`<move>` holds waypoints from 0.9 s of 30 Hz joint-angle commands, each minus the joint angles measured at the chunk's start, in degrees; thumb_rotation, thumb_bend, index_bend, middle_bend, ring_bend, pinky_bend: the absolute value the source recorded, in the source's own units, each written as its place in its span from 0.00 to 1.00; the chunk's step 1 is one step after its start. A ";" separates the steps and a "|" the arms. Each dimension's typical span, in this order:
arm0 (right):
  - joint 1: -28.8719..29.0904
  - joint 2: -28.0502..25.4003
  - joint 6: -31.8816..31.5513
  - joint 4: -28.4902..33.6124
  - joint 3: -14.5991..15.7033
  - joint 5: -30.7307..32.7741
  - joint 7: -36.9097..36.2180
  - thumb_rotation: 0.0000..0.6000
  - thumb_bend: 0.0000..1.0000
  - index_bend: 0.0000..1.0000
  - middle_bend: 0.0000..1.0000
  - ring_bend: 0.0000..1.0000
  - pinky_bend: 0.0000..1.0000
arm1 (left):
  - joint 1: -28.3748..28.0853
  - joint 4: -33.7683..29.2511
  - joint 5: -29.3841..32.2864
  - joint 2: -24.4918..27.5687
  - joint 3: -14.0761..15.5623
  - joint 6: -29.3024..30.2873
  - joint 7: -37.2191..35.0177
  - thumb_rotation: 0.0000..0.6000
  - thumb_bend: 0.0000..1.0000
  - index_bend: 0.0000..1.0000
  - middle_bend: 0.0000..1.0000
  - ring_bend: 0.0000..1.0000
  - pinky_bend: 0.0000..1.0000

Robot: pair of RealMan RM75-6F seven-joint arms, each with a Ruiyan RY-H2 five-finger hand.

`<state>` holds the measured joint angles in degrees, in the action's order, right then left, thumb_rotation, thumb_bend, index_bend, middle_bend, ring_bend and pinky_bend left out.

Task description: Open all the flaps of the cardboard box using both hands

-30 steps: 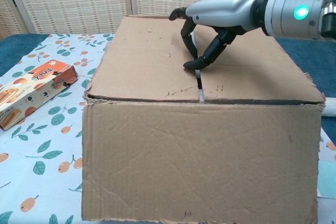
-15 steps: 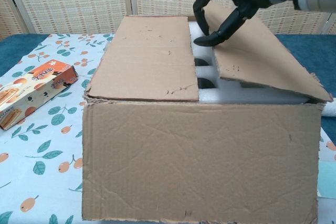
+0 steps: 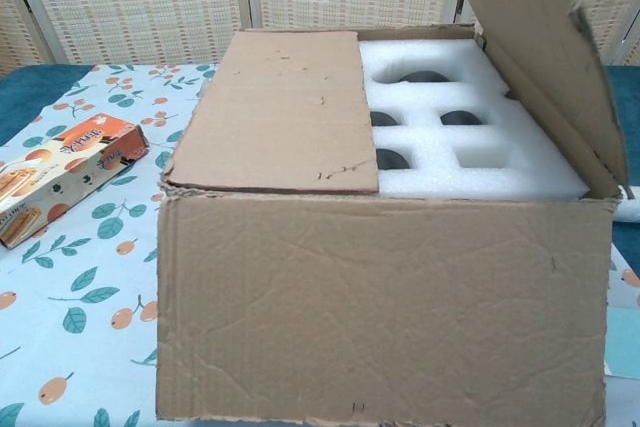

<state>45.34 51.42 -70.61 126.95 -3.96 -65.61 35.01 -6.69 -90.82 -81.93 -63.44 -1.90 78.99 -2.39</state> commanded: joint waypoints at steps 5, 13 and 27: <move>-12.48 -8.93 -7.83 -3.01 4.87 -14.51 -15.05 0.55 0.20 0.52 0.00 0.00 0.00 | -0.70 0.03 2.04 -1.30 -0.43 -1.57 2.86 1.00 0.51 0.14 0.09 0.00 0.00; -21.72 -13.06 -12.86 -13.81 7.75 -21.43 -30.37 0.55 0.20 0.52 0.00 0.00 0.00 | -2.24 0.64 3.79 -2.96 -0.91 -4.04 6.20 1.00 0.51 0.15 0.09 0.00 0.00; -34.65 2.29 -25.44 -35.67 7.82 -27.37 -48.84 0.87 0.20 0.43 0.00 0.00 0.00 | -4.20 -0.29 -2.42 -1.88 -1.32 -1.83 4.44 1.00 0.51 0.16 0.09 0.00 0.00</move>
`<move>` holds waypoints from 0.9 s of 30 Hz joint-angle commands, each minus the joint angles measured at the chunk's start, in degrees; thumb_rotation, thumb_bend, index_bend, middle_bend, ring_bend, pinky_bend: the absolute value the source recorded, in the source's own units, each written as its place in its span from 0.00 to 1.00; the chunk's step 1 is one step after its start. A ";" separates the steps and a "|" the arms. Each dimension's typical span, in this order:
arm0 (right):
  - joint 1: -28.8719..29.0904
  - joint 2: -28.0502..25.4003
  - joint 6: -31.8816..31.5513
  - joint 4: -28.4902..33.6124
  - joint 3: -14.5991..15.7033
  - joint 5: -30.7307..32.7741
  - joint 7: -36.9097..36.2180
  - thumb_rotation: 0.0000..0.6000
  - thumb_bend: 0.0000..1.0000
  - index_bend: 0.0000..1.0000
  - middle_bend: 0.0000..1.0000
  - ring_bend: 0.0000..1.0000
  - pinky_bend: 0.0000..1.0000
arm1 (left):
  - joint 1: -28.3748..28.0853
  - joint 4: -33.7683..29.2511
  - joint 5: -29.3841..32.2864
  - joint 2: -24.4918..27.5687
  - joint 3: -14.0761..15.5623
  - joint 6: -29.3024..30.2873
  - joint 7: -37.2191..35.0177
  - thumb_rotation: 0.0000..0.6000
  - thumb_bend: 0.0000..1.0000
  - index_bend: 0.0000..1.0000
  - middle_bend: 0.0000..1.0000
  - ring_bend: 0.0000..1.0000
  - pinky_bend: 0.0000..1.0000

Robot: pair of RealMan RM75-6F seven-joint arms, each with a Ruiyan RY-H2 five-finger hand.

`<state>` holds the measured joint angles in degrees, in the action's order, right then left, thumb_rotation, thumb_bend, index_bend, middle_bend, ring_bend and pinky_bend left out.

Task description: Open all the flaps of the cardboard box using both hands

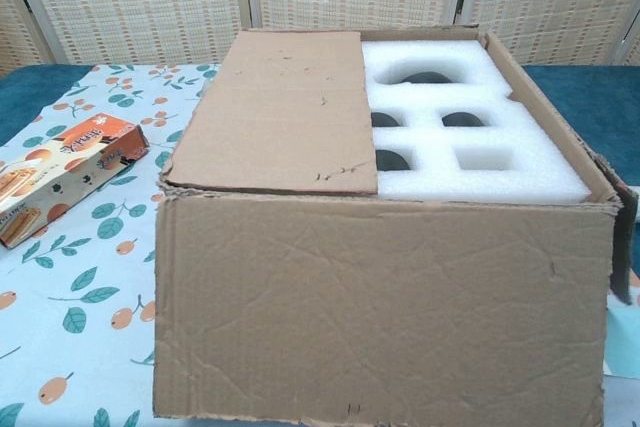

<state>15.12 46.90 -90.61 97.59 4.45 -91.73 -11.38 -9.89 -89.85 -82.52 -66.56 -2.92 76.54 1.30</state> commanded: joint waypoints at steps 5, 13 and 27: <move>-8.40 13.94 -9.87 -10.92 -3.04 1.56 0.01 0.99 0.21 0.38 0.00 0.00 0.00 | -4.95 -9.64 -5.30 6.53 -1.35 -1.94 6.67 1.00 0.51 0.18 0.08 0.00 0.00; -11.44 13.31 -11.58 -9.42 -3.73 1.54 5.90 1.00 0.21 0.19 0.00 0.00 0.00 | -13.93 -15.91 -11.15 9.51 -4.14 -8.96 2.11 1.00 0.52 0.12 0.02 0.00 0.00; -15.03 10.87 -15.56 -11.54 -5.81 0.70 -5.48 1.00 0.21 0.11 0.00 0.00 0.00 | -29.58 -20.49 0.92 2.50 -10.79 -25.83 16.88 1.00 0.71 0.28 0.00 0.00 0.00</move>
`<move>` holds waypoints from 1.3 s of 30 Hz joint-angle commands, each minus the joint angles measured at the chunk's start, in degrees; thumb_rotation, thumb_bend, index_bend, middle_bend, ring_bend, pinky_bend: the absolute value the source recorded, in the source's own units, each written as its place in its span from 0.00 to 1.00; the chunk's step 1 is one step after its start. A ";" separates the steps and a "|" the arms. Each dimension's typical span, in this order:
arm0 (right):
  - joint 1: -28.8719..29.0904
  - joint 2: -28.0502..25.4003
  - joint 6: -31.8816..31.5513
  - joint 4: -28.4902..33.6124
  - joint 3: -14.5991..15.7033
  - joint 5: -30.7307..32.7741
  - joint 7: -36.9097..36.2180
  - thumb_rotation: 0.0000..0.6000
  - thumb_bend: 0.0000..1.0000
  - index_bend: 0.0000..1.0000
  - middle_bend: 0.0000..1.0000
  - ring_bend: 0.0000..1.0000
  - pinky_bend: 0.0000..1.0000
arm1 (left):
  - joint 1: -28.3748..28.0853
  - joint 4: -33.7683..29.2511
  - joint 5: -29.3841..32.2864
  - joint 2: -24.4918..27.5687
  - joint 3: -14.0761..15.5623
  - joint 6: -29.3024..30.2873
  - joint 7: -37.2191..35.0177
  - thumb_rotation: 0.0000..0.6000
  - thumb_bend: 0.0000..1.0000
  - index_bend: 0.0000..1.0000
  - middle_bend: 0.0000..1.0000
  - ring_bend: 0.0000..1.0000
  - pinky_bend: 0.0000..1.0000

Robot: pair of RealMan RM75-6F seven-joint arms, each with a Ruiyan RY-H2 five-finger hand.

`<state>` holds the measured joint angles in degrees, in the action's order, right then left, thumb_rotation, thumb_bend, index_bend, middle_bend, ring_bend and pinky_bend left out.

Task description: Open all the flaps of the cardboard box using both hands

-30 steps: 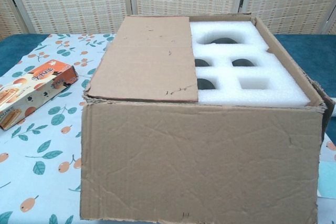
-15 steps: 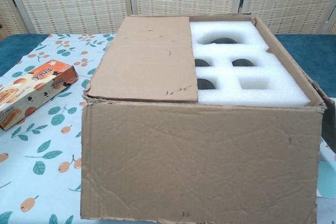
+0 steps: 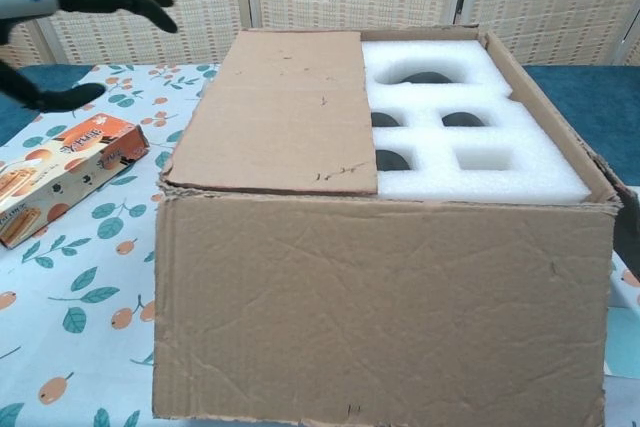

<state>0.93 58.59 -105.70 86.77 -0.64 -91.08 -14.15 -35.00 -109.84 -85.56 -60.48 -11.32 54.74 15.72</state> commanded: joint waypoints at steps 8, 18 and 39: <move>-1.63 -1.97 0.30 -2.34 -1.80 0.49 -8.38 1.00 0.21 0.11 0.00 0.00 0.00 | -12.75 3.51 9.12 -9.47 -4.86 -9.61 3.15 1.00 0.91 0.35 0.00 0.00 0.00; 0.25 -3.78 6.68 -3.38 -2.63 1.60 -13.19 1.00 0.21 0.11 0.00 0.00 0.00 | -21.98 7.41 15.36 -14.82 -7.03 -14.41 5.07 1.00 0.98 0.41 0.00 0.00 0.00; -0.04 -5.28 8.81 -7.12 -4.10 2.17 -23.85 1.00 0.21 0.11 0.00 0.00 0.00 | -32.23 19.33 24.39 -23.26 -5.40 -15.54 6.12 1.00 1.00 0.52 0.00 0.00 0.00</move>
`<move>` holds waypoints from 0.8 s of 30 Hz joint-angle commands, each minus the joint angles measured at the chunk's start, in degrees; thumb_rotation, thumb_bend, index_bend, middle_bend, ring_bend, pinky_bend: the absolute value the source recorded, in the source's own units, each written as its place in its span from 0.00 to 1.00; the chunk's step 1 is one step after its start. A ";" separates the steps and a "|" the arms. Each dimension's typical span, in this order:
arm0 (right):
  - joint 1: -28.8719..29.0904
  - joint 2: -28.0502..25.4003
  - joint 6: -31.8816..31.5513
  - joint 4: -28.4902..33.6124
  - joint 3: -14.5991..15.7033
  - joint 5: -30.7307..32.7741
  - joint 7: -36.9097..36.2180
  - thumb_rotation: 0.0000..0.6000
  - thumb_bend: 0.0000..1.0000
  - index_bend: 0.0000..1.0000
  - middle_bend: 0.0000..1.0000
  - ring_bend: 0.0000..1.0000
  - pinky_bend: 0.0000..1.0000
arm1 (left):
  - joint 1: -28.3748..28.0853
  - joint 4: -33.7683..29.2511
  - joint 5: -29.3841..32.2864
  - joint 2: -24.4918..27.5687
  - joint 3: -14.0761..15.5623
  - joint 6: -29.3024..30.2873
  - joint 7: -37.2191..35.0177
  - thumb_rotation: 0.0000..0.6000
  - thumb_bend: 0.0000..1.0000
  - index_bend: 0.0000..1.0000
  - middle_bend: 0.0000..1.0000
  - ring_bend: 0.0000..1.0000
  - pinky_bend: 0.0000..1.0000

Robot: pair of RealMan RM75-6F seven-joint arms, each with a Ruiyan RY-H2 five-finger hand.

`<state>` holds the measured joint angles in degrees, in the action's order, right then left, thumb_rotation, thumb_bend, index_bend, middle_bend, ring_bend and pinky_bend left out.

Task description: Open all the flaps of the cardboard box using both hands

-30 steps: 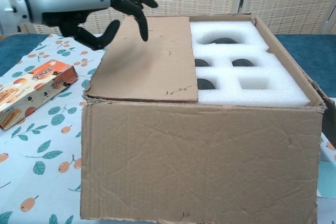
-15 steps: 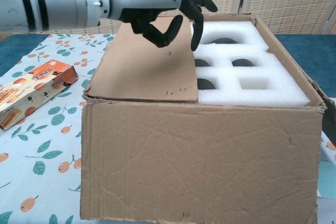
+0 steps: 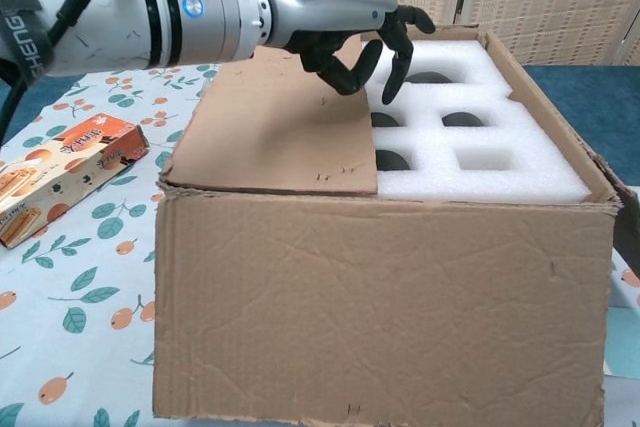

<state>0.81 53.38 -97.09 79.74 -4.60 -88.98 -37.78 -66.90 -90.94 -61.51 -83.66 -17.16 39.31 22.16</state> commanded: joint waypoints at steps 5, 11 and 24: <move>0.17 0.04 0.33 0.23 -0.48 -0.01 -0.03 1.00 0.21 0.11 0.00 0.00 0.00 | -1.19 0.66 1.75 0.48 1.67 -1.60 -1.09 1.00 1.00 0.54 0.00 0.00 0.00; -0.04 0.03 0.12 0.39 -0.43 -0.56 0.22 1.00 0.21 0.11 0.00 0.00 0.00 | -1.75 0.68 1.81 0.40 3.12 -0.59 -0.19 1.00 1.00 0.56 0.00 0.00 0.00; -0.03 -0.15 0.60 0.76 -0.14 -1.49 0.52 1.00 0.21 0.11 0.00 0.00 0.00 | -2.42 -1.97 5.76 2.57 5.64 5.93 8.69 1.00 1.00 0.61 0.00 0.00 0.00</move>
<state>0.78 53.23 -96.50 80.50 -4.75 -90.46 -37.27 -69.09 -91.57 -57.29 -82.01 -12.12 42.89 27.67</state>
